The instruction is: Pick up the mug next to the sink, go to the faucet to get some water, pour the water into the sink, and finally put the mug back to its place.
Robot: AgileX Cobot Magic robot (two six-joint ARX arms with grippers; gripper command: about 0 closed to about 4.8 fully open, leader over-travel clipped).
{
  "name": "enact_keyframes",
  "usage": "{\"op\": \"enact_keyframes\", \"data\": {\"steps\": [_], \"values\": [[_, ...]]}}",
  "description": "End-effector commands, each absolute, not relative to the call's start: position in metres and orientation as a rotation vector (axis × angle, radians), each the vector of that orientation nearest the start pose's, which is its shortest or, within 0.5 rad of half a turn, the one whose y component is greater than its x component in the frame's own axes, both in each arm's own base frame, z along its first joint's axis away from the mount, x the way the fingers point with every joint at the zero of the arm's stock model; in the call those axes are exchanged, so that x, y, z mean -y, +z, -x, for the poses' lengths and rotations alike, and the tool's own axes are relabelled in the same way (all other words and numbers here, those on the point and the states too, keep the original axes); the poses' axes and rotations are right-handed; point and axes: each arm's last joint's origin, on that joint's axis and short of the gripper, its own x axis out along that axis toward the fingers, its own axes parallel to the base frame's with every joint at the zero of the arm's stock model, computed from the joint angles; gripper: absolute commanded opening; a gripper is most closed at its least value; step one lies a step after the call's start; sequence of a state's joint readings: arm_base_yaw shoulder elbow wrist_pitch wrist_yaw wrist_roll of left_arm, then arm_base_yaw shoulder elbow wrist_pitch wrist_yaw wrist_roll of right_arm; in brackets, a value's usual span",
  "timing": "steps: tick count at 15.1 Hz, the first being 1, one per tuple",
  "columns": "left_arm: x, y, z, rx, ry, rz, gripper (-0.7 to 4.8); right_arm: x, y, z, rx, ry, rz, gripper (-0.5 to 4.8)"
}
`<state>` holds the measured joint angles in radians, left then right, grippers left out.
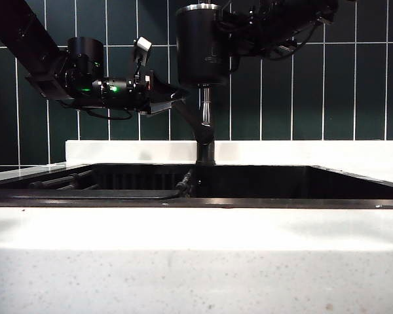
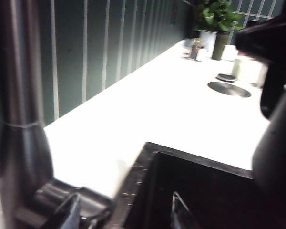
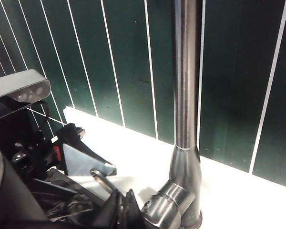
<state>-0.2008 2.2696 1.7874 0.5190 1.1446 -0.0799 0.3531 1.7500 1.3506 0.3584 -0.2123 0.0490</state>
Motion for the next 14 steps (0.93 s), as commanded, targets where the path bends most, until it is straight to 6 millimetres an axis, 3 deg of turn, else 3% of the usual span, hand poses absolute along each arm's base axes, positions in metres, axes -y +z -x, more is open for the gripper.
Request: {"op": "enact_keyframes", "data": {"steps": [1,7,14], "values": [[0.1305,0.255,-0.4951,-0.016,-1.422,0.057,2.13,-0.1483,0.327,-0.3826,-0.025,0.57,-0.049,-0.01],[0.1304,0.2552,-0.4954,-0.009,-1.412,0.053,2.13,-0.1488,0.325,-0.3823,-0.047,0.585,-0.048,-0.01],[0.1294,0.2547,-0.5,0.04,-1.251,0.001,2.1,-0.1484,0.3226,-0.3822,-0.074,0.583,-0.046,-0.01]]}}
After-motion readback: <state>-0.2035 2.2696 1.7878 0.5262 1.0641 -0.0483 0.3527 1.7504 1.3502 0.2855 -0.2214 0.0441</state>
